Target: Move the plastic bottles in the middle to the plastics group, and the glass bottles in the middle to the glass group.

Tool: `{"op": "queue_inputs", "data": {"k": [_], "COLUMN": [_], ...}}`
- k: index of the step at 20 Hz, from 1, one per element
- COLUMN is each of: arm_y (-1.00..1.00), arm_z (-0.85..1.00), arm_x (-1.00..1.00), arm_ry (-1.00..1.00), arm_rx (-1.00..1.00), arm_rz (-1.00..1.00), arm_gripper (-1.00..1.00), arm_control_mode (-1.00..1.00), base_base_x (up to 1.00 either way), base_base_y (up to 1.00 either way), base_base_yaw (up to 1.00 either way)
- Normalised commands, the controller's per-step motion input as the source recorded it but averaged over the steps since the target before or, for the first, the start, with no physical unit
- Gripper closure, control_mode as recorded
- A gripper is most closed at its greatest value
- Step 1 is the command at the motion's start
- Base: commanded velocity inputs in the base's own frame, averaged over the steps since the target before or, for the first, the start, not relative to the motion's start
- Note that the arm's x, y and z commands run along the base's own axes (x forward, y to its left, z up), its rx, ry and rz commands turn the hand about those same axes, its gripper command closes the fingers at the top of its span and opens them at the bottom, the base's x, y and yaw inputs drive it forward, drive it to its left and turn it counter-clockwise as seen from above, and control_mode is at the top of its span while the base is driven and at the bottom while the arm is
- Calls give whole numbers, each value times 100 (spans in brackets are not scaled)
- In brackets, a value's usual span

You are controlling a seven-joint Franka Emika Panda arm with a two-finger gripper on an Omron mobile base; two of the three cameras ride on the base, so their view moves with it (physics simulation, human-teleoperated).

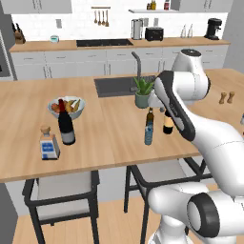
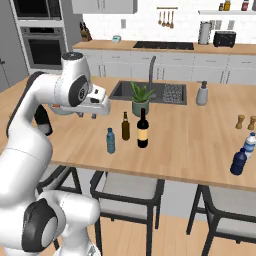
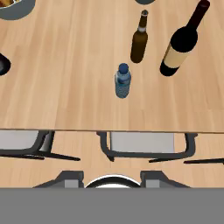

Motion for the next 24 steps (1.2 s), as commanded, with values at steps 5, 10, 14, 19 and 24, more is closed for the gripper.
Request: {"op": "queue_inputs", "data": {"k": [5,10,14,19,24], "arm_y": [-10,-35,-16,-23,-39], "arm_z": [-11,-17,-12,-24,-29], "arm_x": [-15,-45,-41,-7,-1], "arm_ry": [-1,-6,-12,-27,-40], "arm_rx": [0,16,17,15,11], "arm_rz": [3,72,100,99,82], "arm_gripper": [-100,-100,-100,-100,-100], "arm_control_mode": [-100,-100,-100,-100,-100], "base_base_x": [0,0,0,0,0], "base_base_y": [0,0,0,0,0], "base_base_yaw": [0,0,0,0,0]}}
